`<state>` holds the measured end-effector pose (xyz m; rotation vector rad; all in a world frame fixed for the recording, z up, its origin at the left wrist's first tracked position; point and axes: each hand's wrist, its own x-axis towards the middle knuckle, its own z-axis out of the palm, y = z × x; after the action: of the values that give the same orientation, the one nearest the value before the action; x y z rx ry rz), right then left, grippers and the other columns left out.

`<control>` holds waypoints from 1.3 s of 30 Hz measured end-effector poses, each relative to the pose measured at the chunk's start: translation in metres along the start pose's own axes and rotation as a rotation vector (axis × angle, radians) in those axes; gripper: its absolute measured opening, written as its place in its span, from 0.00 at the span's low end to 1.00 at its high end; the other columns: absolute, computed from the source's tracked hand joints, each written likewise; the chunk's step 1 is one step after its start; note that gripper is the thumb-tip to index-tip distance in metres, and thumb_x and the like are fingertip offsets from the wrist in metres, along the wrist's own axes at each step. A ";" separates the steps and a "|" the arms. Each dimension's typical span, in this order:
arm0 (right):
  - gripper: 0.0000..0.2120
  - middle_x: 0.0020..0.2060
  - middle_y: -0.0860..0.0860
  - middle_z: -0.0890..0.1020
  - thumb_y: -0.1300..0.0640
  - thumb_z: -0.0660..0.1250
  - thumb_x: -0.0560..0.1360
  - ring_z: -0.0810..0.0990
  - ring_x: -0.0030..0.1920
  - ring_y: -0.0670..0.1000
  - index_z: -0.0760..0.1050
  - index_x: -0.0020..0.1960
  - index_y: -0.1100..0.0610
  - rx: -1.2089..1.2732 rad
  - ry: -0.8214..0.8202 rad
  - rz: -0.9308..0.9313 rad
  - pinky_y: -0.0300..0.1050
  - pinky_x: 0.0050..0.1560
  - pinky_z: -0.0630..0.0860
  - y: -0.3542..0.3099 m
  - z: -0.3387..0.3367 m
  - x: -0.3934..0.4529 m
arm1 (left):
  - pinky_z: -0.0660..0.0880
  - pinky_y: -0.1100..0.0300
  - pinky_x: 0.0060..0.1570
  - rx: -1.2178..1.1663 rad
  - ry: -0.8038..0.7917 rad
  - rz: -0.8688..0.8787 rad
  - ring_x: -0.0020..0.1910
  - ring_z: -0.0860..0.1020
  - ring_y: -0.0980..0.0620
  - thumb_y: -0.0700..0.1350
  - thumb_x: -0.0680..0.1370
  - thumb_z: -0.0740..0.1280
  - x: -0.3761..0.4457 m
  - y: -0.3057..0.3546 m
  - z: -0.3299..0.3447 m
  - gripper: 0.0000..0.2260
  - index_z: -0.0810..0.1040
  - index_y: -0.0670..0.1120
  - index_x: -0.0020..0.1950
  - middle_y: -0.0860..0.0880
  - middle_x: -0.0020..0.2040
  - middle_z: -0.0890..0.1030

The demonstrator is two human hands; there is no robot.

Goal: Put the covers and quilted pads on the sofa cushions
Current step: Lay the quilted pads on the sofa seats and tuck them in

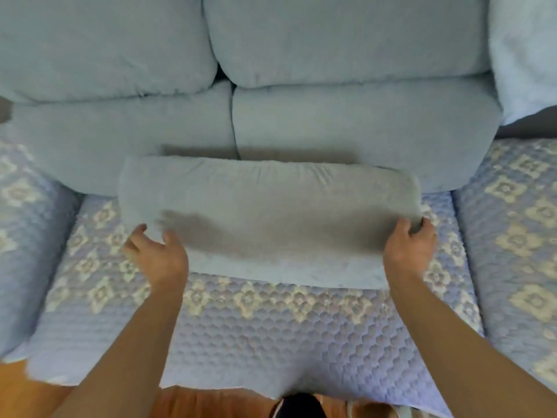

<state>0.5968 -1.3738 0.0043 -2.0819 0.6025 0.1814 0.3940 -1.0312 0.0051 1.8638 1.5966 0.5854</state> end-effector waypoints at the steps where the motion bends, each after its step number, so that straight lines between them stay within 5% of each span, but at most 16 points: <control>1: 0.27 0.71 0.56 0.71 0.44 0.55 0.79 0.72 0.68 0.61 0.65 0.75 0.55 -0.001 0.009 0.032 0.60 0.67 0.70 -0.002 0.002 0.001 | 0.68 0.44 0.67 -0.005 0.014 -0.042 0.68 0.68 0.37 0.51 0.80 0.60 0.029 0.001 -0.003 0.24 0.64 0.44 0.74 0.39 0.72 0.63; 7: 0.24 0.57 0.53 0.74 0.47 0.55 0.79 0.73 0.54 0.57 0.68 0.72 0.54 0.105 0.036 0.170 0.51 0.53 0.66 -0.009 0.012 0.011 | 0.64 0.47 0.71 -0.134 -0.175 -0.287 0.71 0.70 0.38 0.58 0.83 0.54 0.135 -0.004 0.007 0.25 0.66 0.45 0.74 0.41 0.71 0.71; 13: 0.26 0.70 0.49 0.70 0.43 0.57 0.79 0.69 0.66 0.53 0.66 0.75 0.49 0.194 -0.122 0.294 0.54 0.66 0.64 -0.010 -0.003 0.031 | 0.59 0.48 0.74 -0.079 -0.060 -0.427 0.74 0.66 0.37 0.67 0.82 0.46 0.123 0.008 0.009 0.38 0.68 0.36 0.75 0.35 0.74 0.69; 17: 0.28 0.70 0.49 0.70 0.38 0.58 0.75 0.68 0.66 0.54 0.70 0.72 0.47 0.198 -0.044 0.292 0.55 0.65 0.64 -0.013 -0.044 0.052 | 0.65 0.46 0.72 -0.184 0.051 -0.515 0.69 0.72 0.37 0.71 0.77 0.47 0.056 0.029 0.022 0.41 0.74 0.39 0.70 0.36 0.70 0.74; 21: 0.21 0.60 0.50 0.74 0.41 0.57 0.77 0.71 0.58 0.55 0.74 0.64 0.49 0.210 0.146 0.216 0.53 0.58 0.66 -0.024 -0.136 0.090 | 0.66 0.47 0.70 -0.239 -0.024 -0.573 0.70 0.72 0.38 0.71 0.78 0.50 -0.032 0.061 0.051 0.40 0.73 0.39 0.72 0.37 0.71 0.74; 27: 0.17 0.57 0.52 0.74 0.39 0.53 0.77 0.72 0.57 0.59 0.72 0.56 0.48 0.173 0.294 0.232 0.60 0.64 0.69 0.007 -0.301 0.169 | 0.66 0.48 0.68 -0.186 -0.169 -0.530 0.69 0.72 0.37 0.66 0.81 0.49 -0.182 0.145 0.115 0.35 0.73 0.40 0.72 0.37 0.71 0.73; 33: 0.29 0.69 0.55 0.72 0.39 0.53 0.77 0.71 0.66 0.61 0.69 0.72 0.54 0.218 0.316 0.286 0.62 0.67 0.67 0.057 -0.443 0.292 | 0.67 0.46 0.70 -0.244 -0.197 -0.456 0.68 0.72 0.36 0.70 0.76 0.50 -0.328 0.227 0.221 0.39 0.75 0.42 0.70 0.37 0.69 0.75; 39: 0.29 0.68 0.51 0.73 0.37 0.54 0.76 0.72 0.66 0.57 0.71 0.71 0.49 0.389 0.456 0.142 0.60 0.69 0.67 0.034 -0.533 0.432 | 0.72 0.52 0.64 -0.452 -0.100 -0.503 0.64 0.77 0.42 0.68 0.75 0.55 -0.429 0.321 0.315 0.33 0.79 0.46 0.67 0.44 0.66 0.79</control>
<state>0.9012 -1.9778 0.1232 -1.7033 0.9761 -0.3190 0.7619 -1.5321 0.0260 1.0940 1.6200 0.5551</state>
